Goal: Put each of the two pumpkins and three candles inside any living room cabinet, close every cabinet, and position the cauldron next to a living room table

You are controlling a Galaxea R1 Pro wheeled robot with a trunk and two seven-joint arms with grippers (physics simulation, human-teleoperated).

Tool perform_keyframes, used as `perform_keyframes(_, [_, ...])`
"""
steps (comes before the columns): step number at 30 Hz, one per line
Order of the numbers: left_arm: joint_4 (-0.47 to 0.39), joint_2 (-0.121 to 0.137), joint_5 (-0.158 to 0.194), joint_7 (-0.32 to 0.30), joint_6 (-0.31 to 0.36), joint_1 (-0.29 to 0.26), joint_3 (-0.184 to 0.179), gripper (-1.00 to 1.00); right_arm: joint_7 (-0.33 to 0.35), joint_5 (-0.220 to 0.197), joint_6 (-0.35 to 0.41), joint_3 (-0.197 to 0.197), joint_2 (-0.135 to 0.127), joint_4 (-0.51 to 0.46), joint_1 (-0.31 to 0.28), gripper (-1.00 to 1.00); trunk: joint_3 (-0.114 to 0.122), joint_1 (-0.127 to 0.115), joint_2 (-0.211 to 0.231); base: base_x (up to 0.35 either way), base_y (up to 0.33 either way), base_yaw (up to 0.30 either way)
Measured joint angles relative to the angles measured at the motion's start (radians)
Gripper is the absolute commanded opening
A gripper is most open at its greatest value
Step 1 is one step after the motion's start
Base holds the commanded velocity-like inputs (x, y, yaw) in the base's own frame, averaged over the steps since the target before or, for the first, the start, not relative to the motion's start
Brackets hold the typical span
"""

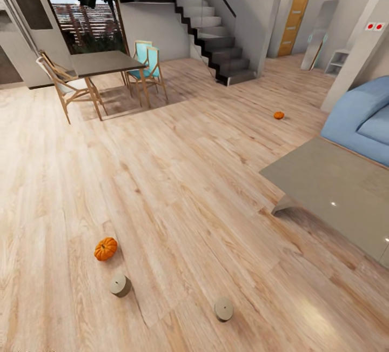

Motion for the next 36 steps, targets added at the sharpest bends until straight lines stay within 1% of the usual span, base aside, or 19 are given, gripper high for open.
perform_keyframes(19, [0.000,0.000,0.000,0.000,0.000,0.000,0.000,1.00,0.000,0.002,0.000,0.002,0.000,0.000,0.000,1.00,0.023,0.000,0.000,0.000,0.000,0.196])
perform_keyframes(32, [0.001,0.000,0.000,0.000,0.000,0.000,0.000,1.00,0.002,0.013,0.003,0.006,0.000,-0.001,0.000,1.00,0.025,0.000,0.000,0.000,0.000,0.014])
perform_keyframes(36, [0.001,0.000,0.001,0.001,0.001,0.000,0.000,1.00,0.001,0.008,0.000,0.005,-0.002,-0.005,0.000,1.00,0.025,0.000,0.000,0.000,0.000,-0.009])
